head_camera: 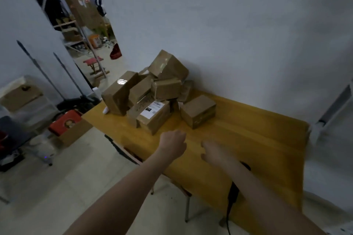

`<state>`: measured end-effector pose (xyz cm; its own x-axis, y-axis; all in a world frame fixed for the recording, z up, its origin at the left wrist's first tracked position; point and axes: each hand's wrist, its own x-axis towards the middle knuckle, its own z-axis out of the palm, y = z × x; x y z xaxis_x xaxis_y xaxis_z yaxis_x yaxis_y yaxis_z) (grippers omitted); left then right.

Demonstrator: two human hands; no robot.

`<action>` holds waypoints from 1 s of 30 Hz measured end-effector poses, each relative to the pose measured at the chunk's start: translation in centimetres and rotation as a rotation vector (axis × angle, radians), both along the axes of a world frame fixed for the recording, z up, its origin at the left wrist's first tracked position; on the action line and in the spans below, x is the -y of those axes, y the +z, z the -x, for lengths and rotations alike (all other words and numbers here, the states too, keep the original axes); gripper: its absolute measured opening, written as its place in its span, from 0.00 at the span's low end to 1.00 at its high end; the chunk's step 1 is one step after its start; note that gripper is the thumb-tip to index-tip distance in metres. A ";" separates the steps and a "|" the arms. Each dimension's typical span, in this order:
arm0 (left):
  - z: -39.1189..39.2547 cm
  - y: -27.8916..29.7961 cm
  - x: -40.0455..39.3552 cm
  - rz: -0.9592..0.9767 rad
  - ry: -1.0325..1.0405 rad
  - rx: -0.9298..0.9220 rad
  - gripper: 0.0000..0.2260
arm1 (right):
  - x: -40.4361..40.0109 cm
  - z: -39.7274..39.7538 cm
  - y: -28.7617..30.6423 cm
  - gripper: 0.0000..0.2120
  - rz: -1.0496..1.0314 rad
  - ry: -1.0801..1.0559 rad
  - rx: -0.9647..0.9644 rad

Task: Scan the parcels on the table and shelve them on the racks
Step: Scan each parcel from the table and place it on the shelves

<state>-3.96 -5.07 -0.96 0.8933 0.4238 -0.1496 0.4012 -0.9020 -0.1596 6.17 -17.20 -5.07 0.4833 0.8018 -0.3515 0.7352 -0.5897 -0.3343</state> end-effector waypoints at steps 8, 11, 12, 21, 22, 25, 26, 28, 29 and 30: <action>-8.6 -3.9 -8.8 0.052 -0.065 0.007 0.13 | -5.1 -6.9 -4.0 0.16 0.064 -0.157 -0.036; -12.2 -5.3 -12.2 0.082 -0.078 0.018 0.13 | -8.3 -9.0 -4.7 0.17 0.049 -0.226 -0.037; -13.4 -5.9 -13.4 0.094 -0.083 0.020 0.13 | -9.4 -9.7 -4.9 0.16 0.032 -0.257 -0.028; -22.1 -11.2 -21.9 0.331 -0.131 -0.083 0.20 | -21.0 -14.2 -7.6 0.29 -0.085 -0.663 -0.109; -22.7 -11.9 -22.5 0.358 -0.146 -0.099 0.22 | -22.1 -14.6 -7.8 0.30 -0.090 -0.732 -0.152; -23.9 -13.6 -23.5 0.385 -0.201 -0.117 0.21 | -24.8 -15.8 -8.4 0.31 -0.071 -0.903 -0.234; -24.1 -14.0 -23.7 0.394 -0.216 -0.114 0.21 | -25.5 -16.1 -8.7 0.31 -0.062 -0.962 -0.260; -24.3 -14.5 -24.1 0.491 -0.203 -0.084 0.21 | -26.9 -16.6 -9.4 0.33 -0.071 -1.081 -0.305; -24.3 -14.7 -24.3 0.567 -0.185 -0.060 0.22 | -27.5 -16.8 -9.6 0.36 -0.082 -1.147 -0.327; -24.3 -14.9 -24.5 0.644 -0.175 -0.030 0.22 | -27.9 -17.0 -9.9 0.39 -0.097 -1.220 -0.346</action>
